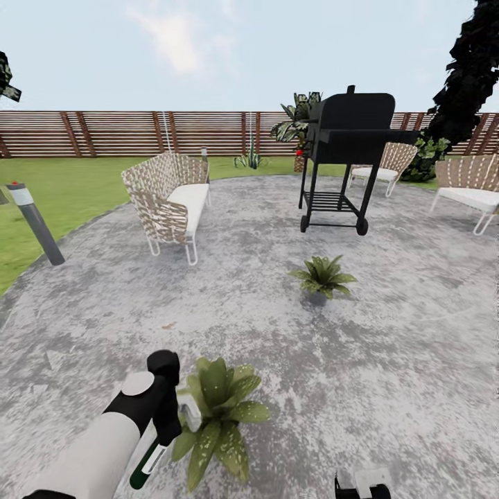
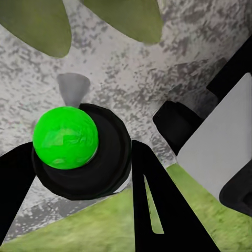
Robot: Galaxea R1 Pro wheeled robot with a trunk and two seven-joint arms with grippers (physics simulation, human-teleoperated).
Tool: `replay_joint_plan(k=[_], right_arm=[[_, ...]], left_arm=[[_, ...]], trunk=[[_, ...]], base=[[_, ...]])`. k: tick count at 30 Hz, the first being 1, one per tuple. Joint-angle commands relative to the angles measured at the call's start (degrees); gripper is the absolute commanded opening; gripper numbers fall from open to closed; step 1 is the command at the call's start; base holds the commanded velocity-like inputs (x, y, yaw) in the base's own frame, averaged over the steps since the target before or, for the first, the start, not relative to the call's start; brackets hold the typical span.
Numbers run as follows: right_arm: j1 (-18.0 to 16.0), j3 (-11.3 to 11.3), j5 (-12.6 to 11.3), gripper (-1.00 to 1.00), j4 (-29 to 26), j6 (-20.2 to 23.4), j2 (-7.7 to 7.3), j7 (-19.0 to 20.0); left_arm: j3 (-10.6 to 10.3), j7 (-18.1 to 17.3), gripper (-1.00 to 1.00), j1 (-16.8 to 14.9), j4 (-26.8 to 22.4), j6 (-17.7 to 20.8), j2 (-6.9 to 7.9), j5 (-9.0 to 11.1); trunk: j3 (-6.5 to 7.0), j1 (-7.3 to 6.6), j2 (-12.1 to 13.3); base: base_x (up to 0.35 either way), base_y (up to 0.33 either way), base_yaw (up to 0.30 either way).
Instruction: Pick up the pesticide atomizer in the garden and spray insectifuge to fully cover both potted plants in the garden.
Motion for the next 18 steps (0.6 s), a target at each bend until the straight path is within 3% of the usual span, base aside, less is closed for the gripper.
replay_joint_plan(k=[1, 6, 11, 18], right_arm=[[0.0, -0.3, 0.6, 1.00, 0.1, -0.2, -0.01, -0.4], [0.0, -0.3, 0.5, 1.00, 0.1, -0.2, -0.01, -0.4], [0.0, -0.3, 0.5, 1.00, 0.1, -0.2, 0.01, -0.4], [0.0, -0.4, 0.5, 1.00, -0.2, -0.2, 0.07, -0.4]], left_arm=[[-0.1, -0.5, -1.00, 0.0, 0.0, 0.6, -0.02, -0.4], [0.1, -0.5, -1.00, -0.1, -0.2, 0.6, -0.08, -0.4], [-0.1, -0.5, -1.00, -0.2, -1.0, 0.6, -0.60, -0.3], [-0.3, -0.5, -1.00, -2.1, -2.7, 0.7, -2.84, -0.8]], trunk=[[-0.05, -0.04, 0.0], [-0.05, -0.04, 0.0], [-0.05, -0.04, 0.0], [-0.05, -0.04, 0.0]], base=[[-0.245, 0.215, -0.153], [-0.082, 0.279, -0.276], [0.077, 0.303, -0.290], [0.008, 0.048, -0.028]])
